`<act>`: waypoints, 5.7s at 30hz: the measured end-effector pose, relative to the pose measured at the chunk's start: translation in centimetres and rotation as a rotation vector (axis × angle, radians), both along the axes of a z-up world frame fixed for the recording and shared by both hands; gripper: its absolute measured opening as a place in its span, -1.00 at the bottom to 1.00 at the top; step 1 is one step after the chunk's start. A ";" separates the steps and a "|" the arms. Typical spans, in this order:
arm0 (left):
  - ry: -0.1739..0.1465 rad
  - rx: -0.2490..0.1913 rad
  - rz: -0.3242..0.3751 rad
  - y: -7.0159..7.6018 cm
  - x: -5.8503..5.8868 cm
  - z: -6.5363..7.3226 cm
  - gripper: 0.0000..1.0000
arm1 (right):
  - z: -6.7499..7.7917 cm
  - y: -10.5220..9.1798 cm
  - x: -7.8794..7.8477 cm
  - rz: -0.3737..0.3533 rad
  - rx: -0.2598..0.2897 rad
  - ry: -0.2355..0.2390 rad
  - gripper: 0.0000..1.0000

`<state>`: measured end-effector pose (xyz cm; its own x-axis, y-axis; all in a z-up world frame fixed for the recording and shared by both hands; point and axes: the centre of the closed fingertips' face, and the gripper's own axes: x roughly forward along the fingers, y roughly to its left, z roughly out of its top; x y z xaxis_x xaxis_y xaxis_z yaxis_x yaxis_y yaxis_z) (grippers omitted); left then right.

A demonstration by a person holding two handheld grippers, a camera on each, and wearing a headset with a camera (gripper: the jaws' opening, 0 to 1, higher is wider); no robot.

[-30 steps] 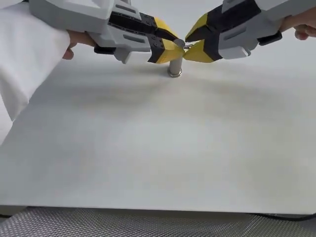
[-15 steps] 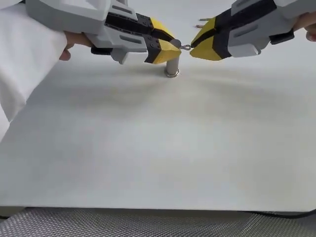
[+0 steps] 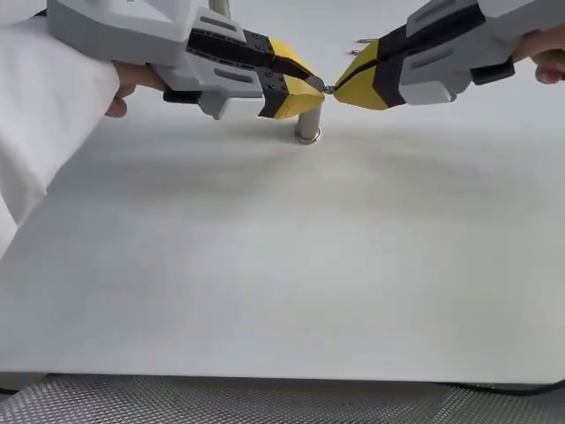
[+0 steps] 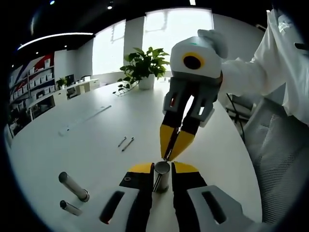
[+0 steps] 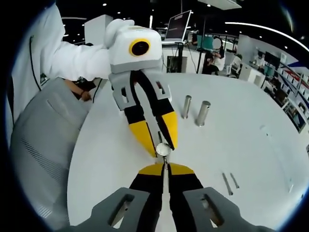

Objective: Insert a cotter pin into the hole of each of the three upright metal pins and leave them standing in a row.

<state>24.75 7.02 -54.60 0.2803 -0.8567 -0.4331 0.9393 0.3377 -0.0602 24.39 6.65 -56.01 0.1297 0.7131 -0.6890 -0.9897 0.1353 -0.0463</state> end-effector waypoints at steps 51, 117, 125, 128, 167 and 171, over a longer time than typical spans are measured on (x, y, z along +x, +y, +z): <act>0.107 -0.168 0.284 6.8 -6.1 1.0 0.98 | -2.7 2.6 -0.1 -0.094 0.218 0.019 -0.83; 0.051 -0.263 0.421 12.8 -7.5 3.6 0.98 | 2.2 4.6 -2.3 -0.147 0.223 0.011 -0.26; 0.054 -0.266 0.385 12.3 -7.8 3.7 0.98 | 3.8 2.2 -5.3 -0.226 0.246 0.027 0.04; 0.064 -0.250 0.373 12.1 -8.1 3.4 0.98 | 4.0 1.0 -5.9 -0.307 0.302 0.087 0.24; 0.070 -0.336 0.486 14.6 -0.2 5.2 0.94 | 4.6 -3.4 -7.1 -0.530 0.363 0.168 0.95; 0.048 -0.285 0.470 15.1 1.6 4.8 0.93 | 4.4 -4.4 -7.6 -0.578 0.363 0.174 0.94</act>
